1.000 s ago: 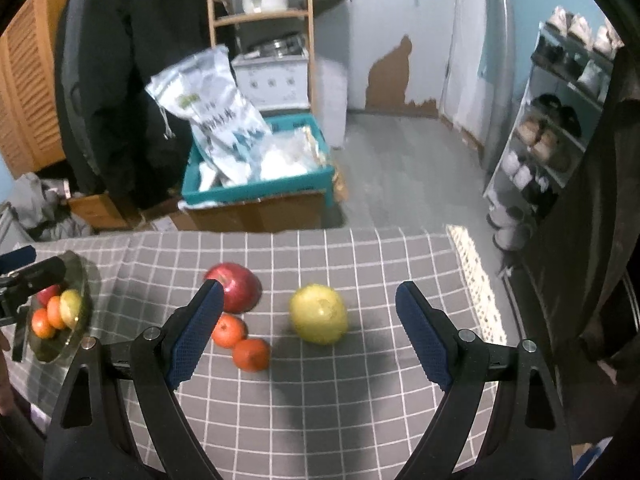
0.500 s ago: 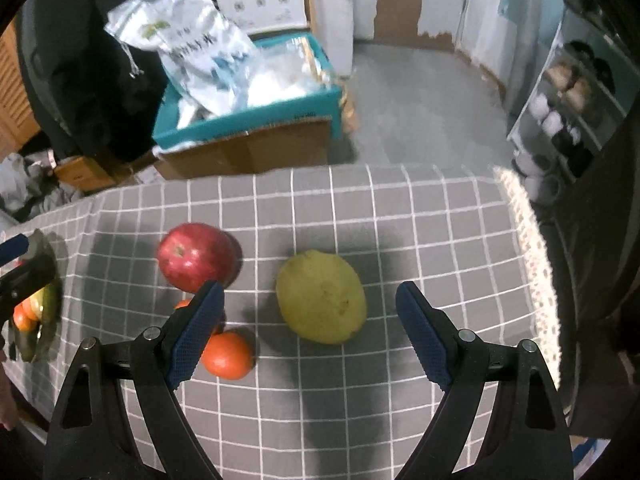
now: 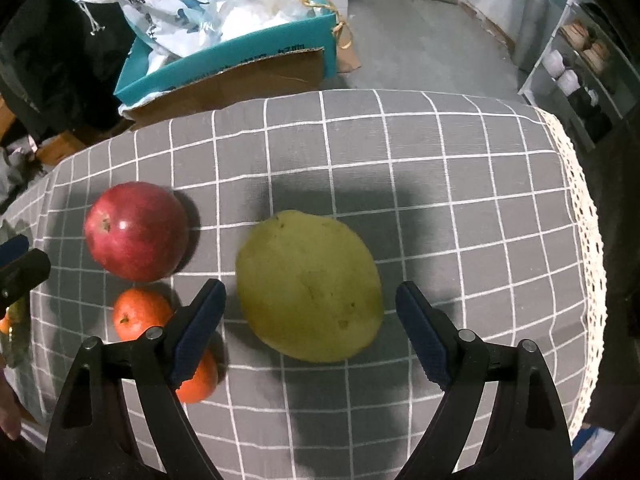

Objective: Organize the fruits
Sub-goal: 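Grasp the yellow-green pear with the right gripper while the left gripper grasps the red apple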

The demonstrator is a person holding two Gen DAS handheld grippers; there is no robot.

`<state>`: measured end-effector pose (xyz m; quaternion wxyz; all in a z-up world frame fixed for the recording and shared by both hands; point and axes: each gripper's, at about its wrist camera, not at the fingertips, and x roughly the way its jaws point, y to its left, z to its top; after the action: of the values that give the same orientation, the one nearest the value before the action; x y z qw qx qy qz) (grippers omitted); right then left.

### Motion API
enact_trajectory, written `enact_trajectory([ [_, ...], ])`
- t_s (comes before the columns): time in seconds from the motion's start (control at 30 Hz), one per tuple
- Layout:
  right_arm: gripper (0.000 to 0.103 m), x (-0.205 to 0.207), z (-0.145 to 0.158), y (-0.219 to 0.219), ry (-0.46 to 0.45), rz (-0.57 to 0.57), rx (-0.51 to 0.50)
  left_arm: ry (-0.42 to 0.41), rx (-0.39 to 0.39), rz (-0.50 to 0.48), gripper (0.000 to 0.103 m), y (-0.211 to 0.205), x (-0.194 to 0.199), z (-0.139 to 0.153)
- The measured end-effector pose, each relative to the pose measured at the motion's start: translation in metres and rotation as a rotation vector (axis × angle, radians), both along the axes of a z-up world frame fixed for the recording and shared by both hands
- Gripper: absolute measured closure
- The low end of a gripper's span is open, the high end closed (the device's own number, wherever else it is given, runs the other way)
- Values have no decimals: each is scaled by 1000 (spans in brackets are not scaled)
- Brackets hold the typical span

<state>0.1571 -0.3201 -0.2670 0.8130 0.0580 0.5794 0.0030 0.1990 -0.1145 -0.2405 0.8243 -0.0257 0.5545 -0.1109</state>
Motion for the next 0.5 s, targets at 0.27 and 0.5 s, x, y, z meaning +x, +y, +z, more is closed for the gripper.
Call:
enact_trajectory([
  [0.27, 27, 2, -7, -3, 4, -5, 7, 28, -28, -33, 1, -19, 6, -13],
  [0.5, 27, -3, -5, -21, -27, -71, -23, 51, -32, -66, 1, -43, 15, -26],
])
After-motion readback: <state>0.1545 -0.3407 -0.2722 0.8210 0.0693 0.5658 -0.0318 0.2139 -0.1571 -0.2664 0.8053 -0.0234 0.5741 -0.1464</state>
